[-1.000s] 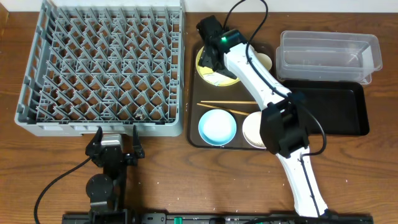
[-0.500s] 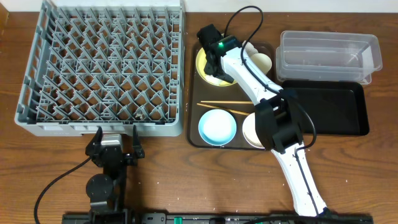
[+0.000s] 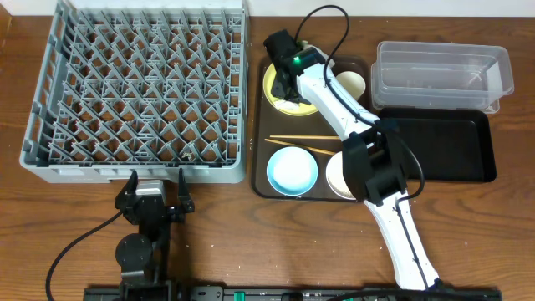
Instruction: Sort waste into correct bins and load items into the dishwasher
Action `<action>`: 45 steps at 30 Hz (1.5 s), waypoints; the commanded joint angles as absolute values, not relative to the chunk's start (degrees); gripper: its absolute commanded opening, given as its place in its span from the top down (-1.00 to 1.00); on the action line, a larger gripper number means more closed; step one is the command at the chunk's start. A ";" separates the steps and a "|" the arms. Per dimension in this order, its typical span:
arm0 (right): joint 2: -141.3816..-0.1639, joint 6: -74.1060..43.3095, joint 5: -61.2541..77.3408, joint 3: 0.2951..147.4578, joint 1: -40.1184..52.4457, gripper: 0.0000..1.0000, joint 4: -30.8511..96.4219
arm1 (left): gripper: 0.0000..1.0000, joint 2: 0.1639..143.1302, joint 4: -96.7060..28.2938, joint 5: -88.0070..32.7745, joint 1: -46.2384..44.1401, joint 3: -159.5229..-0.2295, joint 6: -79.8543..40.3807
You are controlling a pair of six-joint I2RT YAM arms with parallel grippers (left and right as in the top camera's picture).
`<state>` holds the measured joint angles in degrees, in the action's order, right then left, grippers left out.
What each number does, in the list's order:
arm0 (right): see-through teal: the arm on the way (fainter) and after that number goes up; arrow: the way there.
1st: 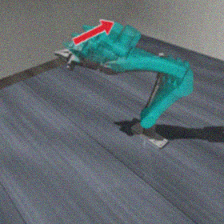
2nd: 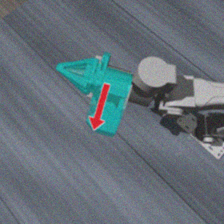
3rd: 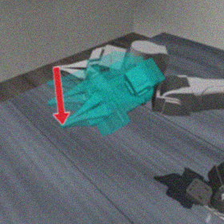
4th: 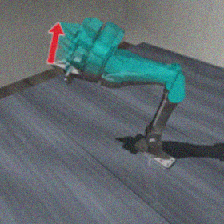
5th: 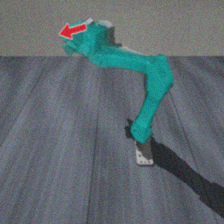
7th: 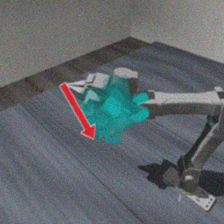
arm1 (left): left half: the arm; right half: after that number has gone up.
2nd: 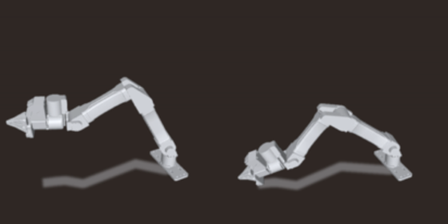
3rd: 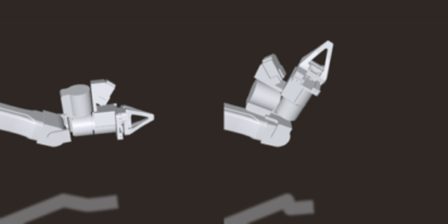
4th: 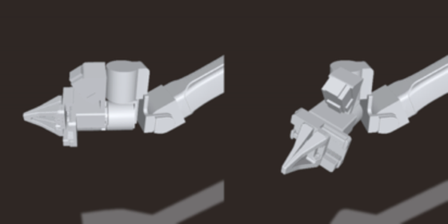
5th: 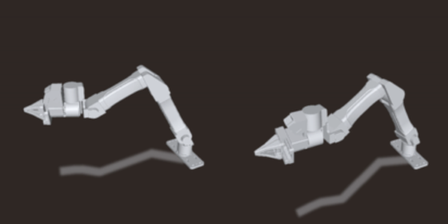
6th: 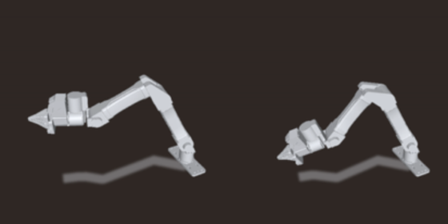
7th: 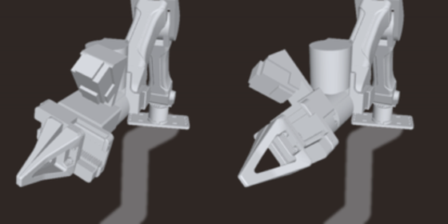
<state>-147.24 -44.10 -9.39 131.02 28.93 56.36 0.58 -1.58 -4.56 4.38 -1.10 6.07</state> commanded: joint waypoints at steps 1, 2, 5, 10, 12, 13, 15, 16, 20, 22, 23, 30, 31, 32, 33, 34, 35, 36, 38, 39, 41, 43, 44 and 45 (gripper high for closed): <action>-141.64 -41.01 -8.29 132.70 28.32 0.98 57.93 | -0.86 0.23 -3.62 -5.56 4.14 -0.23 6.39; -140.68 -41.01 -8.29 132.70 28.32 0.98 58.50 | -0.86 0.23 -3.62 -5.56 4.14 -0.23 6.39; -137.73 -40.99 -8.32 132.70 28.29 0.98 60.58 | -0.86 0.23 -3.62 -5.56 4.14 -0.23 6.39; -132.94 -40.99 -8.38 132.70 27.88 0.98 64.18 | -0.86 0.23 -3.62 -5.56 4.14 -0.23 6.39; -130.69 -40.16 -8.34 132.70 27.31 0.98 64.34 | -0.86 0.23 -3.62 -5.56 4.14 -0.23 6.39; -129.45 -40.12 -8.40 132.70 26.89 0.98 64.36 | -0.86 0.23 -3.62 -5.56 4.14 -0.23 6.39; -126.56 -40.18 -8.58 132.70 25.45 0.98 64.58 | -0.86 0.23 -3.62 -5.56 4.14 -0.23 6.39; -125.49 -40.18 -8.58 132.70 24.73 0.98 64.71 | -0.86 0.23 -3.62 -5.56 4.14 -0.23 6.42; -120.84 -42.33 -8.64 132.70 18.68 0.98 67.35 | -0.86 0.23 -3.62 -5.56 4.14 -0.23 6.39; -119.96 -44.71 -8.91 132.70 15.09 0.97 69.21 | -0.86 0.23 -3.62 -5.56 4.14 -0.23 6.42; -119.87 -46.41 -8.82 132.70 13.17 0.97 70.26 | -0.86 0.23 -3.62 -5.56 4.14 -0.23 6.42; -122.21 -54.70 -8.54 130.45 1.10 0.97 73.69 | -0.86 0.23 -3.62 -5.56 4.14 -0.23 6.39; -122.85 -55.59 -8.54 130.19 0.05 0.97 73.49 | -0.86 0.23 -3.62 -5.56 4.14 -0.23 6.39; -123.37 -56.14 -8.47 129.95 -0.84 0.97 73.08 | -0.86 0.23 -3.62 -5.56 4.14 -0.23 6.42; -124.14 -56.75 -8.47 129.71 -1.76 0.97 72.69 | -0.86 0.23 -3.62 -5.56 4.14 -0.23 6.39; -124.84 -57.23 -8.29 129.56 -2.52 0.97 72.38 | -0.86 0.23 -3.62 -5.56 4.14 -0.23 6.39; -125.51 -57.21 -7.90 129.51 -3.03 0.98 71.99 | -0.86 0.23 -3.62 -5.56 4.14 -0.23 6.39; -126.17 -57.17 -7.42 129.51 -3.46 0.96 71.72 | -0.86 0.23 -3.62 -5.56 4.14 -0.23 6.39; -127.72 -57.17 -7.01 129.51 -4.10 0.81 71.55 | -0.86 0.23 -3.62 -5.56 4.14 -0.23 6.39; -128.33 -57.14 -7.01 129.51 -4.14 0.67 71.55 | -0.86 0.23 -3.62 -5.56 4.14 -0.23 6.39; -129.58 -56.66 -7.03 129.51 -4.16 0.21 71.40 | -0.86 0.23 -3.62 -5.56 4.14 -0.23 6.39; -130.45 -55.18 -7.03 129.51 -4.08 -0.15 70.67 | -0.86 0.23 -3.62 -5.56 4.14 -0.23 6.39; -130.58 -53.41 -6.87 129.51 -4.05 -0.21 69.84 | -0.86 0.23 -3.62 -5.56 4.14 -0.23 6.39; -130.63 -51.24 -6.61 129.51 -3.99 -0.24 68.79 | -0.86 0.23 -3.62 -5.56 4.14 -0.23 6.39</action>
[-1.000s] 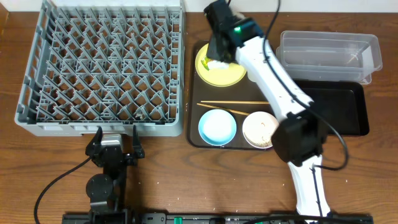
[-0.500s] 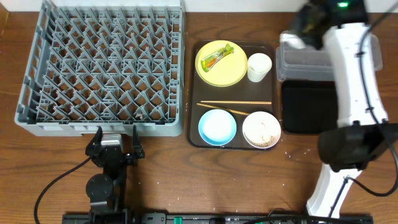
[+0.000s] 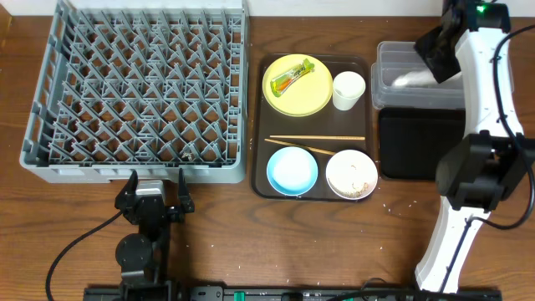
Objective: Sort waste into correct bins and load items into the dishwasher
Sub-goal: 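Carry the napkin right and drop it into the clear bin, then grasp the green snack wrapper on the yellow plate with the right gripper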
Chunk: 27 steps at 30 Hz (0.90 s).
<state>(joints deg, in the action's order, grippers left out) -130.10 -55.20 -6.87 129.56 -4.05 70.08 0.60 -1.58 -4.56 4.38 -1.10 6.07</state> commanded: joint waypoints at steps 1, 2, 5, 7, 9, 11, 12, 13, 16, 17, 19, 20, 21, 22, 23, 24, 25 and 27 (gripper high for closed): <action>-130.50 -47.88 -5.65 129.64 -3.92 -0.25 67.26 | -0.86 0.23 -3.62 -5.56 4.14 -0.23 6.39; -130.04 -44.47 -3.92 129.91 -3.92 -0.25 65.91 | -0.86 0.23 -3.62 -5.56 4.14 -0.23 6.39; -128.33 -37.36 1.91 131.35 -3.38 -0.29 63.35 | -0.86 0.23 -3.62 -5.56 4.14 -0.23 6.42; -126.74 -34.94 5.61 132.57 -2.33 -0.29 63.20 | -0.86 0.23 -3.62 -5.56 4.14 -0.23 6.39; -125.51 -33.50 7.70 133.38 -0.45 -0.30 63.26 | -0.86 0.23 -3.62 -5.56 4.14 -0.23 6.39; -124.51 -33.10 7.94 133.62 2.83 -0.32 63.20 | -0.86 0.23 -3.62 -5.56 4.14 -0.23 6.39; -124.27 -33.10 7.68 133.62 4.56 -0.33 63.02 | -0.86 0.23 -3.62 -5.56 4.14 -0.23 6.42; -124.25 -33.10 7.33 133.62 6.72 -0.36 62.54 | -0.86 0.23 -3.62 -5.56 4.14 -0.23 6.42; -124.92 -33.95 4.14 133.60 13.54 -0.44 60.51 | -0.86 0.23 -3.62 -5.56 4.14 -0.23 6.39; -125.25 -34.85 2.39 133.60 15.66 -0.47 59.75 | -0.86 0.23 -3.62 -5.56 4.14 -0.23 6.39; -126.13 -36.73 -1.52 133.60 19.77 -0.51 57.84 | -0.86 0.23 -3.62 -5.56 4.14 -0.23 6.42; -126.76 -37.52 -3.25 133.60 21.67 -0.53 56.69 | -0.86 0.23 -3.62 -5.56 4.14 -0.23 6.42; -127.28 -38.30 -4.73 133.60 23.16 -0.53 55.68 | -0.86 0.23 -3.62 -5.56 4.14 -0.23 6.39; -127.94 -39.40 -6.46 133.60 24.53 -0.53 54.87 | -0.86 0.23 -3.62 -5.56 4.14 -0.23 6.42; -128.68 -40.95 -8.16 133.60 25.61 -0.53 54.30 | -0.86 0.23 -3.62 -5.56 4.14 -0.23 6.39; -129.40 -42.44 -9.41 133.60 26.39 -0.53 53.87 | -0.86 0.23 -3.62 -5.56 4.14 -0.23 6.42; -130.41 -43.79 -10.24 133.60 27.14 -0.52 53.28 | -0.87 0.23 -3.62 -5.56 4.14 -0.23 6.39; -132.42 -46.37 -10.92 133.60 27.99 -0.49 52.45 | -0.86 0.23 -3.62 -5.56 4.14 -0.23 6.39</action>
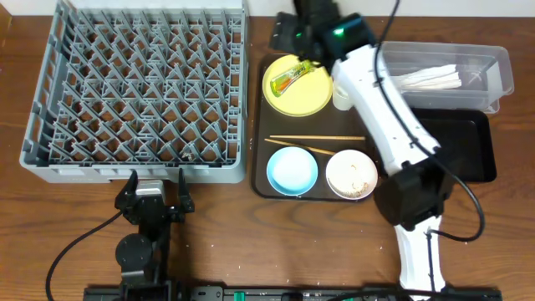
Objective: Sort waste into correct bins and load items into the dishwasher
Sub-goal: 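Grasp the green snack wrapper on the yellow plate with the right gripper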
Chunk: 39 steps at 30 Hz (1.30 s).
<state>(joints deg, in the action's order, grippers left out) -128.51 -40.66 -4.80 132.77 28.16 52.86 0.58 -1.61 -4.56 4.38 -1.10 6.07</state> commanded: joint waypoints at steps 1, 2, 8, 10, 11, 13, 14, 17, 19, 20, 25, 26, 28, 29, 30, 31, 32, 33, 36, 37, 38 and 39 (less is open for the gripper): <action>-133.29 -47.44 -10.98 133.60 28.18 -0.47 52.27 | -0.86 0.23 -3.62 -5.56 4.14 -0.23 6.42; -134.52 -48.80 -11.11 133.60 28.21 -0.46 52.16 | -0.86 0.23 -3.62 -5.56 4.14 -0.23 6.39; -140.70 -52.47 -9.47 133.60 27.00 -0.44 50.52 | -0.86 0.23 -3.62 -5.56 4.14 -0.23 6.39; -142.58 -52.49 -8.29 133.60 26.72 -0.43 49.32 | -0.86 0.23 -3.62 -5.56 4.14 -0.23 6.39; -143.35 -52.47 -8.08 133.60 26.68 -0.43 48.82 | -0.86 0.23 -3.62 -5.56 4.14 -0.23 6.39; -145.25 -52.27 -8.10 133.60 26.65 -0.43 47.37 | -0.86 0.23 -3.62 -5.56 4.14 -0.23 6.39; -145.73 -51.99 -8.03 133.60 26.65 -0.42 46.81 | -0.86 0.23 -3.62 -5.56 4.14 -0.23 6.39; -147.83 -52.03 -7.86 133.60 26.74 -0.40 46.00 | -0.86 0.23 -3.62 -5.56 4.14 -0.23 6.39; -148.99 -52.03 -7.03 133.60 26.76 -0.35 46.11 | -0.86 0.23 -3.62 -5.56 4.14 -0.23 6.39; -149.32 -52.03 -6.39 133.58 26.74 -0.31 46.48 | -0.86 0.23 -3.62 -5.56 4.14 -0.23 6.39; -150.28 -52.01 -5.74 133.29 26.76 0.08 50.72 | -0.86 0.23 -3.62 -5.56 4.14 -0.23 6.42; -150.28 -51.53 -5.76 133.29 26.74 0.15 51.46 | -0.86 0.23 -3.62 -5.56 4.14 -0.23 6.39; -150.28 -49.25 -5.76 133.29 26.74 0.28 51.88 | -0.86 0.23 -3.62 -5.56 4.14 -0.23 6.42; -150.28 -47.99 -5.76 133.29 26.74 0.36 51.77 | -0.86 0.23 -3.62 -5.56 4.14 -0.23 6.39; -150.23 -46.52 -5.74 133.32 26.72 0.53 51.59 | -0.86 0.23 -3.62 -5.56 4.14 -0.23 6.42; -150.15 -45.45 -5.63 133.53 26.61 0.78 51.68 | -0.86 0.23 -3.62 -5.56 4.14 -0.23 6.42; -149.67 -43.79 -4.91 133.80 26.41 0.98 52.18 | -0.86 0.23 -3.62 -5.56 4.14 -0.23 6.42; -149.27 -42.65 -4.12 133.97 26.22 0.98 52.42 | -0.86 0.23 -3.62 -5.56 4.14 -0.23 6.39; -146.17 -39.90 -0.45 134.61 25.06 0.98 53.60 | -0.86 0.23 -3.62 -5.56 4.14 -0.23 6.42; -144.57 -39.33 0.86 134.65 24.53 0.98 54.04 | -0.86 0.23 -3.62 -5.56 4.14 -0.23 6.39; -142.23 -39.09 2.28 134.67 23.79 0.98 54.92 | -0.86 0.23 -3.62 -5.56 4.14 -0.23 6.39; -140.46 -39.11 3.31 134.67 23.14 0.98 55.77 | -0.86 0.23 -3.62 -5.56 4.14 -0.23 6.39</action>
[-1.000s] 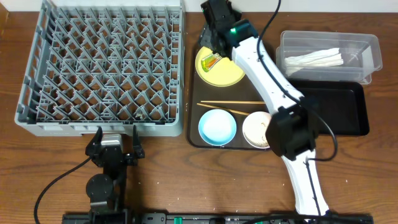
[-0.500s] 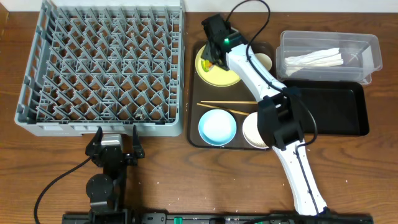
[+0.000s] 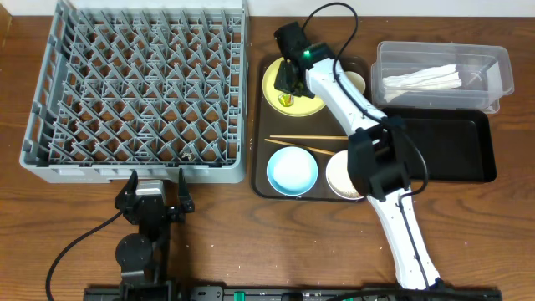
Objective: Sort waste into correct bins and load items into the dishwasher
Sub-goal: 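Grasp the green snack wrapper on the yellow plate with the right gripper, then drop the green wrapper into the clear bin with the right gripper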
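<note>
On the brown tray (image 3: 260,180) sits a yellow plate (image 3: 314,102) with a green-orange wrapper (image 3: 287,100) peeking out. My right gripper (image 3: 288,90) is down over the plate, right at the wrapper; its jaws are hidden under the wrist. Beside the plate a white cup (image 3: 357,82) is partly behind the arm. Chopsticks (image 3: 303,139), a blue bowl (image 3: 292,170) and a white bowl (image 3: 338,177) lie nearer. The grey dish rack (image 3: 138,88) is on the left. My left gripper (image 3: 156,186) rests open at the front.
A clear bin (image 3: 503,73) at the back right holds white paper (image 3: 422,78). A black bin (image 3: 468,146) lies just in front of it. The right arm crosses the tray's right half, covering part of the white bowl.
The right gripper has gone from the tray's back edge to low over the yellow plate, now covering most of the wrapper. The left arm is unchanged.
First the right gripper was over the yellow plate and the clear bin was empty. Then it was over the clear bin with something white beneath it. After that white paper lay in the bin and the gripper was back at the tray; now it is on the plate.
</note>
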Action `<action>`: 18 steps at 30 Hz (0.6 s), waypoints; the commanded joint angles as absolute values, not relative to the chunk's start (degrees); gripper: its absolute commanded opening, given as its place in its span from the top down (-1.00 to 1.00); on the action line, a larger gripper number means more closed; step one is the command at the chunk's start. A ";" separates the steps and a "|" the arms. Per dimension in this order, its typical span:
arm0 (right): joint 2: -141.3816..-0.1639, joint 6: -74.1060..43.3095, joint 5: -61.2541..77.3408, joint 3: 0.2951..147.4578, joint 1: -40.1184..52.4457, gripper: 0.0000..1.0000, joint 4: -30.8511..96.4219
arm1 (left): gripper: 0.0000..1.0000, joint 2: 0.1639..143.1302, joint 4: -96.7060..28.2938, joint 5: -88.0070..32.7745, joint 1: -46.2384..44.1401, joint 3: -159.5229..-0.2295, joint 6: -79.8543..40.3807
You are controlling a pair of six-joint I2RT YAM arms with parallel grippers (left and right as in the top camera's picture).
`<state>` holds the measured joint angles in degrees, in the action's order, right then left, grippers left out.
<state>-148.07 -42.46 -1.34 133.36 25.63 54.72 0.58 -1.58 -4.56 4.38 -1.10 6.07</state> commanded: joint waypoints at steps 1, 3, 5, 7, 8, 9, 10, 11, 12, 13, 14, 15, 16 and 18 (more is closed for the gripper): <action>-138.12 -39.11 4.38 134.67 22.22 0.98 57.04 | -0.86 0.23 -3.62 -5.56 4.14 -0.23 6.42; -133.80 -39.11 4.89 134.67 20.03 0.98 60.05 | -0.86 0.23 -3.62 -5.56 4.14 -0.23 6.39; -129.54 -39.11 3.64 134.67 16.78 0.98 63.75 | -0.86 0.23 -3.62 -5.56 4.14 -0.23 6.39; -126.67 -39.13 2.81 134.65 13.06 0.98 66.87 | -0.86 0.23 -3.62 -5.56 4.14 -0.23 6.42; -125.49 -39.16 2.83 134.65 10.79 0.98 68.58 | -0.86 0.23 -3.62 -5.56 4.14 -0.23 6.39; -124.92 -39.18 2.83 134.65 8.73 0.98 70.06 | -0.86 0.23 -3.62 -5.56 4.14 -0.23 6.39; -124.68 -39.18 2.83 134.65 6.50 0.98 71.53 | -0.86 0.23 -3.62 -5.56 4.14 -0.23 6.42; -124.68 -39.20 2.83 134.65 4.62 0.98 72.73 | -0.86 0.23 -3.62 -5.56 4.14 -0.23 6.39; -124.86 -39.42 2.83 134.47 2.50 0.98 73.84 | -0.86 0.23 -3.62 -5.56 4.14 -0.23 6.42; -125.29 -39.64 2.83 133.97 0.58 0.98 74.46 | -0.86 0.23 -3.62 -5.56 4.14 -0.23 6.39; -125.60 -39.79 2.87 133.49 -0.86 0.98 74.83 | -0.86 0.23 -3.62 -5.56 4.14 -0.23 6.39; -125.93 -39.79 2.87 132.79 -2.42 0.98 74.83 | -0.86 0.23 -3.62 -5.56 4.14 -0.23 6.39; -126.30 -39.79 2.87 132.00 -3.73 0.98 74.56 | -0.86 0.23 -3.62 -5.56 4.14 -0.23 6.42; -126.89 -39.77 2.85 130.96 -5.54 0.97 73.95 | -0.86 0.23 -3.62 -5.56 4.14 -0.23 6.39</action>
<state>-123.87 -40.03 2.79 133.16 -4.49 73.95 0.60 -1.58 -4.56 4.38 -1.13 6.07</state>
